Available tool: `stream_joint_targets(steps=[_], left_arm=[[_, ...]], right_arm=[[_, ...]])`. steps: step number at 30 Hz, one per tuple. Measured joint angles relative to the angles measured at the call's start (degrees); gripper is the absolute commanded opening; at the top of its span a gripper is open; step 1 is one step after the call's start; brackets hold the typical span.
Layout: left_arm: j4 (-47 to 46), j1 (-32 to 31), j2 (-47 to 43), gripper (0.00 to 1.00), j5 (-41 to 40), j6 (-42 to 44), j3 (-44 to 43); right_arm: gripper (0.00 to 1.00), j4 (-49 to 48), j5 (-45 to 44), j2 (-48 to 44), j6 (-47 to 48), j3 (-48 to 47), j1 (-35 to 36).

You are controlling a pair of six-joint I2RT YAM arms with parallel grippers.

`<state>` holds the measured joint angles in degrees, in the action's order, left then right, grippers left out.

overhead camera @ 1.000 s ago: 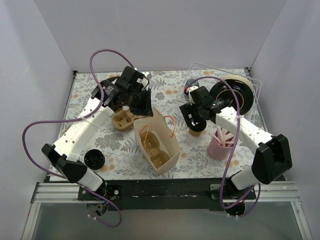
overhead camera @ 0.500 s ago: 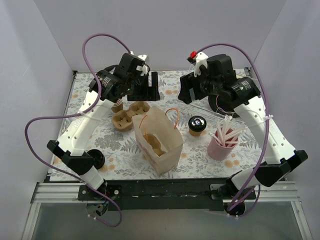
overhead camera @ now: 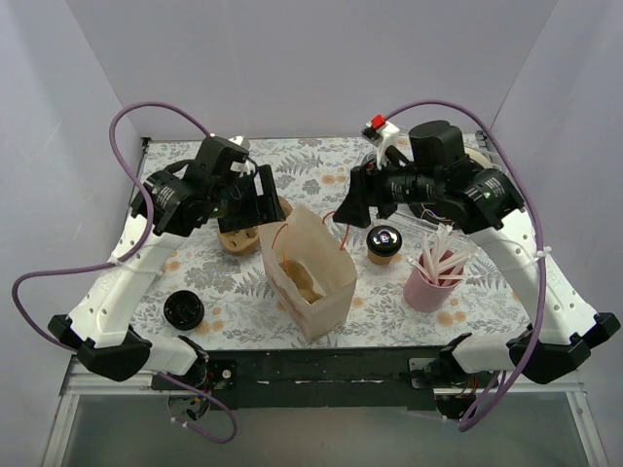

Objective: Pack the takeout coffee

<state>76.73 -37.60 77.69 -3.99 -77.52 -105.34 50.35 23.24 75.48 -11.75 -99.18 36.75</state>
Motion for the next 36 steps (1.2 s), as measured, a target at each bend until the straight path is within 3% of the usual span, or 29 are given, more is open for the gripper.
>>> stream_joint_targets(steps=[7,14,17,20,23,24,25,27,33,36], left_arm=[[0.22,0.00,0.48,0.65,1.42,-0.92,4.57],[-0.04,0.00,1.03,0.52,2.43,-1.16,8.26],[-0.42,0.00,1.09,0.50,2.95,-1.14,9.33],[-1.01,0.04,1.42,0.37,3.15,-1.05,9.29],[-0.39,0.04,3.06,0.12,3.19,-0.70,7.85],[-0.07,0.04,4.13,0.05,3.19,-0.59,6.75],[0.04,0.04,5.01,0.00,3.43,-0.39,5.75],[0.61,0.11,8.07,0.00,4.68,0.70,1.75],[0.28,1.40,16.41,0.00,10.36,2.10,-11.37],[-0.02,2.54,17.27,0.00,12.90,2.12,-11.15]], right_arm=[[0.78,2.78,-6.23,-1.33,-4.66,3.13,9.22],[0.75,5.31,-14.97,-3.58,-7.98,7.50,12.76],[0.69,5.11,-16.20,-4.22,-8.66,10.32,13.68],[0.58,4.52,-16.46,-5.20,-9.68,14.56,14.47],[0.33,3.67,-16.48,-5.64,-10.86,17.49,15.06],[0.19,3.37,-16.50,-5.66,-11.13,18.10,15.15],[0.14,3.10,-16.68,-5.70,-11.47,18.62,15.17],[0.01,2.27,-16.70,-5.73,-12.20,19.50,15.26],[0.01,-1.16,-15.61,-5.79,-13.90,20.57,15.28],[0.01,-4.96,-13.18,-6.88,-14.23,25.35,14.10]])
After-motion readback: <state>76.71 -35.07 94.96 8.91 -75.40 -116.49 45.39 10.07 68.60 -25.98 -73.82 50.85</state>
